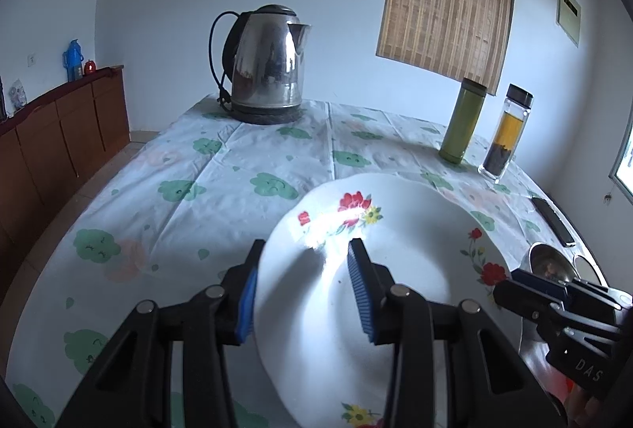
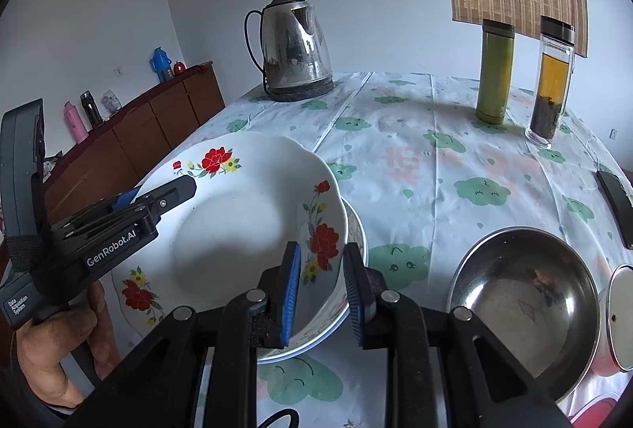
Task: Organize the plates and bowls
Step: 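Hold the red-flower plate rim with both tools, settling it on the stack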
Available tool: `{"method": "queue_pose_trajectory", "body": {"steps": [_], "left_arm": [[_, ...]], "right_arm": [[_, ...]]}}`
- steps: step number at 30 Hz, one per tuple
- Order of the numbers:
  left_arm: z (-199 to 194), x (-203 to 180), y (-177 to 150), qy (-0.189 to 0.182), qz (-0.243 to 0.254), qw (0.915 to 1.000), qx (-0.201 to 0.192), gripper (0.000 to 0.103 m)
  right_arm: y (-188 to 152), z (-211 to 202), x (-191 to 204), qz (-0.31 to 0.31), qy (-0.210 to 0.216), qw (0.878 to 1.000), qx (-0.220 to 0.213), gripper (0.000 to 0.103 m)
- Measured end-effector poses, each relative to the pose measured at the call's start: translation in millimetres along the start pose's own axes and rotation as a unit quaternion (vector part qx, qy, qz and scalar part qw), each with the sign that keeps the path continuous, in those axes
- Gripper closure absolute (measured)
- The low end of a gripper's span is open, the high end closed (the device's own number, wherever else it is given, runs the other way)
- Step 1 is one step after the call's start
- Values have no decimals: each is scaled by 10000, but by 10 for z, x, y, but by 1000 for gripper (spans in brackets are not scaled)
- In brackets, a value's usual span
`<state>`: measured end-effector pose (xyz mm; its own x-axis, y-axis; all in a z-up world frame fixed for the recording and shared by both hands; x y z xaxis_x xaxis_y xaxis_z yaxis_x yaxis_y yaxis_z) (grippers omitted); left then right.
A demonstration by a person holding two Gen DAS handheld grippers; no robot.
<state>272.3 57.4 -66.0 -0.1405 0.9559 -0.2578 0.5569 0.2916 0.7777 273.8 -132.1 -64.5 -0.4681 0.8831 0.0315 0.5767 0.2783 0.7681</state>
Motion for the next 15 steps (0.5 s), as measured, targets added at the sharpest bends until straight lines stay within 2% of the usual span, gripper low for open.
{"method": "queue_pose_trajectory", "body": {"steps": [15], "left_arm": [[85,-9,-37,33,24,9999,93,65]], "right_arm": [[-21,49,-8,14,-108,9999,60,79]]}}
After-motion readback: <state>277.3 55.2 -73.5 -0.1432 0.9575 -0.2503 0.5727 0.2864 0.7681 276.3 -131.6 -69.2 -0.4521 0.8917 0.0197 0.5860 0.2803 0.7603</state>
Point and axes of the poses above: each gripper's, at about its wrist camera, not at the fingertips, and z roughly the way its jaws point, x to its left, y to its top, the point moved 2 cm from there along z, roughly the way its jaws point, and after that the axes turned 8 degrees about -z, right-handed, at the moved point
